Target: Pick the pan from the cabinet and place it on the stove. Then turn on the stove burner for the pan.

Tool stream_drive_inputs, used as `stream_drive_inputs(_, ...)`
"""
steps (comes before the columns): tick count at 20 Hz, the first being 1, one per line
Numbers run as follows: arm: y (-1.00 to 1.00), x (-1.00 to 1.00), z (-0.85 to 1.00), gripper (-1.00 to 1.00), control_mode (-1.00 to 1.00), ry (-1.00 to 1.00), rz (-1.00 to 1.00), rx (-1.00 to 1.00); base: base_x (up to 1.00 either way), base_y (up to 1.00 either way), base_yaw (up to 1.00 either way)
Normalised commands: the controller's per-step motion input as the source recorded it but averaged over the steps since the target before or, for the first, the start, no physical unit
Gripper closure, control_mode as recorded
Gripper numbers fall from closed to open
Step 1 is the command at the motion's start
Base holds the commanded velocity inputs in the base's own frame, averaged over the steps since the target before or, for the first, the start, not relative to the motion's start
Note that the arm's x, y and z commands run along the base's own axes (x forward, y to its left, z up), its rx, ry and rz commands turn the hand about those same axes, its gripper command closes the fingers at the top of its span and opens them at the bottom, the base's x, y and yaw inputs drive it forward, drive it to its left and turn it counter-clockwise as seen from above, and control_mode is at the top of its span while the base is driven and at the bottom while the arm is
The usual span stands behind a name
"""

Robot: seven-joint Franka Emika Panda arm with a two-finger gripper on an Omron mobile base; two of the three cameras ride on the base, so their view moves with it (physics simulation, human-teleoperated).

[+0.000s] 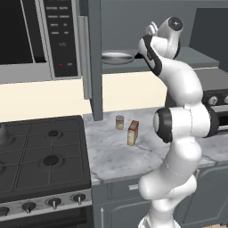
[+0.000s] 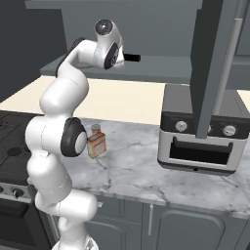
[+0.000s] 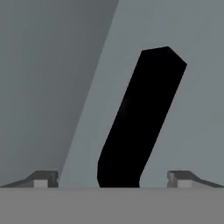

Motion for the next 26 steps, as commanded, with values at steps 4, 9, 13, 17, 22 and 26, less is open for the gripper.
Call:
stream_drive_inputs(4, 0.00, 0.38, -0.45, -1.00, -1.00, 0.00, -0.03, -0.02, 0.00, 0.00, 0.00)
stream_drive_inputs(9, 0.00, 0.42, -0.46, -1.00, -1.00, 0.00, -0.02, -0.01, 0.00, 0.00, 0.00)
stream_drive_inputs(13, 0.00, 0.46, -0.46, -1.00, -1.00, 0.00, -0.02, -0.01, 0.00, 0.00, 0.00)
stream_drive_inputs(17, 0.00, 0.43, -0.32, -1.00, -1.00, 0.00, 0.00, 0.00, 0.00, 0.00, 0.00)
stream_drive_inputs(22, 0.00, 0.33, -0.32, 1.00, -1.00, 0.00, 0.00, 0.00, 0.00, 0.00, 0.00)
stream_drive_inputs(26, 0.00, 0.16, -0.34, 1.00, -1.00, 0.00, 0.00, 0.00, 0.00, 0.00, 0.00)
